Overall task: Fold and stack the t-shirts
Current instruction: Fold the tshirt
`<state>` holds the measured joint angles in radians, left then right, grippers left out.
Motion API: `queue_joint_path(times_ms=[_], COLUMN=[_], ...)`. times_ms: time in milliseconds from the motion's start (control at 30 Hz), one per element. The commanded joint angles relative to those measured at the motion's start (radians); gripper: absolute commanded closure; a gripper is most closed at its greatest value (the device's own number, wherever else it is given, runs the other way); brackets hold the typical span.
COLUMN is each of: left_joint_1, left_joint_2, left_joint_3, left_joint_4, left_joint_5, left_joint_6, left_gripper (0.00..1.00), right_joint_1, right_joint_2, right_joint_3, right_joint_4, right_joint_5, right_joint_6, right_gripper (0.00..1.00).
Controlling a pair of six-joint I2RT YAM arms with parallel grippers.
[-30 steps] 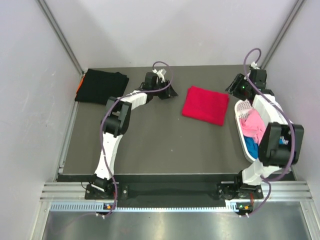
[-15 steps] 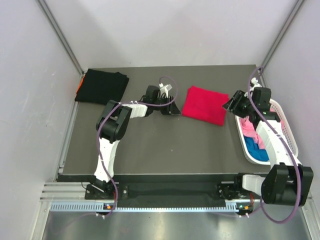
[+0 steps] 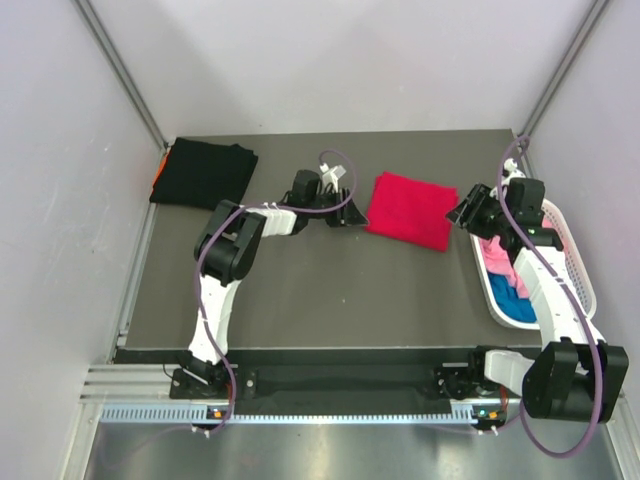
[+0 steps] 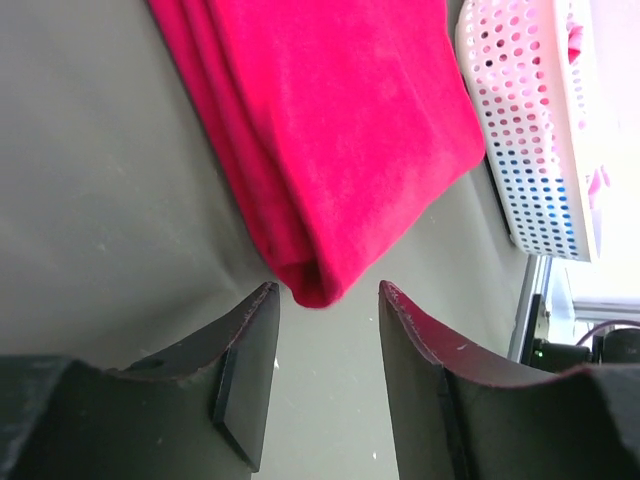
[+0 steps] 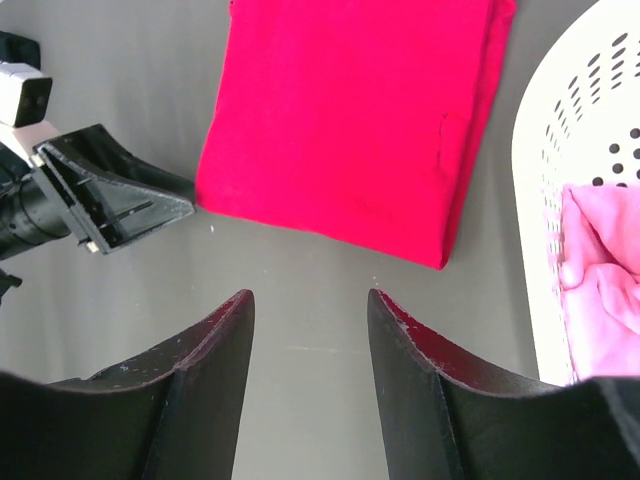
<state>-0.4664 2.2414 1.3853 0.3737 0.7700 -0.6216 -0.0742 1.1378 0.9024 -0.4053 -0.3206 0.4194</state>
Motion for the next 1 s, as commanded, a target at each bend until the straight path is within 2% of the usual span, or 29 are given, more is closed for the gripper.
queue_joint_path(times_ms=[0, 167, 233, 267, 300, 400, 567, 700, 733, 867, 933, 967], left_joint_1=[-0.003, -0.026, -0.037, -0.038, -0.038, -0.038, -0.037, -0.037, -0.037, -0.037, -0.038, -0.041], left_joint_2=[0.043, 0.081, 0.101, 0.107, 0.109, 0.084, 0.031, -0.087, -0.107, -0.177, -0.206, -0.221], left_joint_3=[0.055, 0.080, 0.093, 0.101, 0.101, 0.071, -0.015, -0.127, -0.146, -0.216, -0.232, -0.282], left_joint_4=[0.033, 0.036, 0.022, 0.016, 0.002, -0.018, -0.070, -0.081, -0.093, -0.182, -0.275, -0.283], left_joint_5=[0.015, 0.014, 0.018, 0.025, 0.020, -0.005, -0.029, -0.099, -0.113, -0.121, -0.104, -0.103], left_joint_6=[0.010, 0.005, 0.008, 0.013, 0.017, 0.039, 0.046, 0.059, 0.062, 0.074, 0.079, 0.062], left_gripper=[0.51, 0.51, 0.54, 0.60, 0.73, 1.00, 1.00, 1.00, 1.00, 1.00, 1.00, 1.00], right_joint_1=[0.007, 0.008, 0.007, 0.008, 0.008, 0.008, 0.022, 0.067, 0.109, 0.143, 0.154, 0.162], right_joint_2=[-0.035, -0.030, -0.030, -0.030, -0.035, -0.044, -0.055, -0.053, -0.053, -0.081, -0.102, -0.108], right_joint_3=[0.010, 0.006, 0.000, -0.003, -0.007, -0.017, -0.039, -0.057, -0.066, -0.103, -0.114, -0.128], right_joint_4=[0.023, 0.037, 0.043, 0.045, 0.043, 0.040, 0.031, -0.012, -0.032, -0.040, -0.049, -0.052], right_joint_5=[-0.008, -0.011, -0.015, -0.014, -0.015, -0.017, -0.034, 0.046, 0.054, 0.071, 0.087, 0.109], right_joint_6=[-0.005, 0.005, 0.007, 0.007, 0.005, -0.001, -0.002, -0.016, -0.022, -0.025, -0.030, -0.033], right_gripper=[0.50, 0.51, 0.51, 0.51, 0.51, 0.51, 0.51, 0.52, 0.52, 0.52, 0.52, 0.51])
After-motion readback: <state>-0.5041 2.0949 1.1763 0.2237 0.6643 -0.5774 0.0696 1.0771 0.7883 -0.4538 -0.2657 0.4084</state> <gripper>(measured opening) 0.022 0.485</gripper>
